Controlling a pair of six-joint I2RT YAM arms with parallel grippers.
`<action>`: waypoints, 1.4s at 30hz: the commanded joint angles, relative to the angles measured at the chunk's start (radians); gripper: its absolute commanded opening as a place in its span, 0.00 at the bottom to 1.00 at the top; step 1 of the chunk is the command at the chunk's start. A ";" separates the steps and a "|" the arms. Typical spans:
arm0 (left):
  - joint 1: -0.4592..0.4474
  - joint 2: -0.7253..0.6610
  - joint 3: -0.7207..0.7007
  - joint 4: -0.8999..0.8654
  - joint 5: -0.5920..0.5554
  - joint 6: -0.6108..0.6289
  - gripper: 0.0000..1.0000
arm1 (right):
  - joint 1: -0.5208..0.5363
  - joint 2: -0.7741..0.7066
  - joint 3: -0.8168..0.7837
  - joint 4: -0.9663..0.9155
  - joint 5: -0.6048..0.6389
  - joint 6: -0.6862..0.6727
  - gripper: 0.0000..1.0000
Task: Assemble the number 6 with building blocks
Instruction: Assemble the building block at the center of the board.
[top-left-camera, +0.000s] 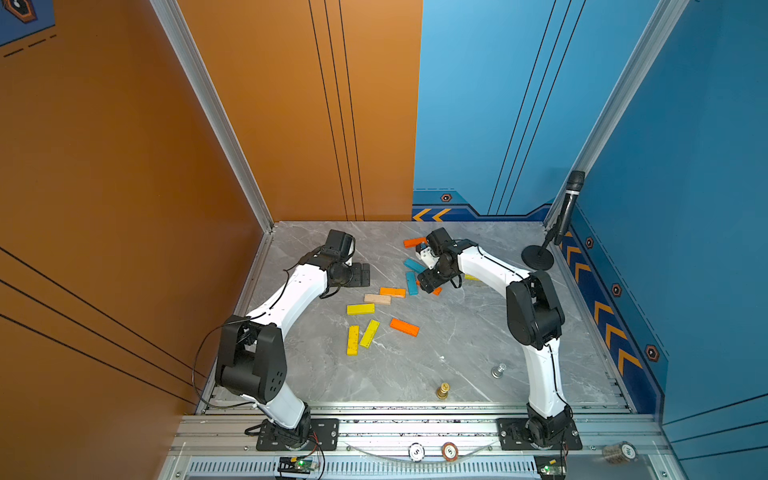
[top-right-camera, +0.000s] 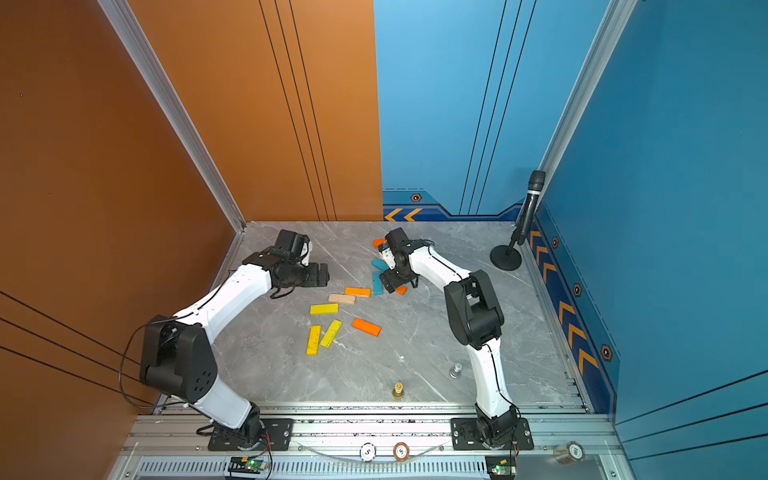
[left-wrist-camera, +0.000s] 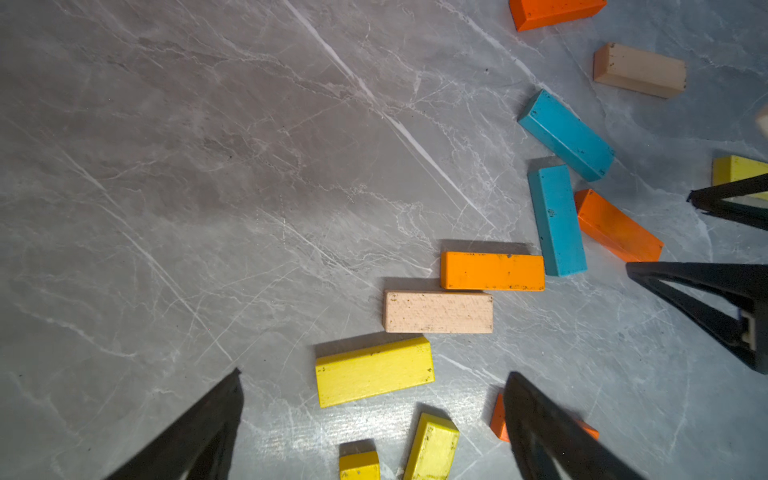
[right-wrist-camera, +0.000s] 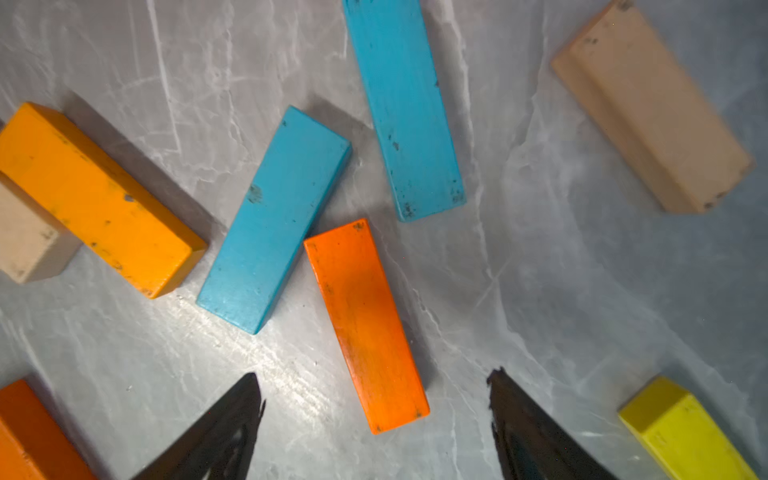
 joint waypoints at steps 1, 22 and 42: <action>0.009 0.000 0.031 -0.021 0.022 -0.012 0.98 | 0.002 0.016 0.007 -0.035 -0.013 -0.037 0.83; 0.032 -0.004 0.034 -0.021 0.040 -0.020 0.98 | 0.022 0.078 0.063 -0.095 0.022 -0.036 0.33; 0.018 -0.004 0.034 -0.021 0.052 -0.030 0.98 | -0.091 -0.038 -0.188 0.003 0.169 0.346 0.28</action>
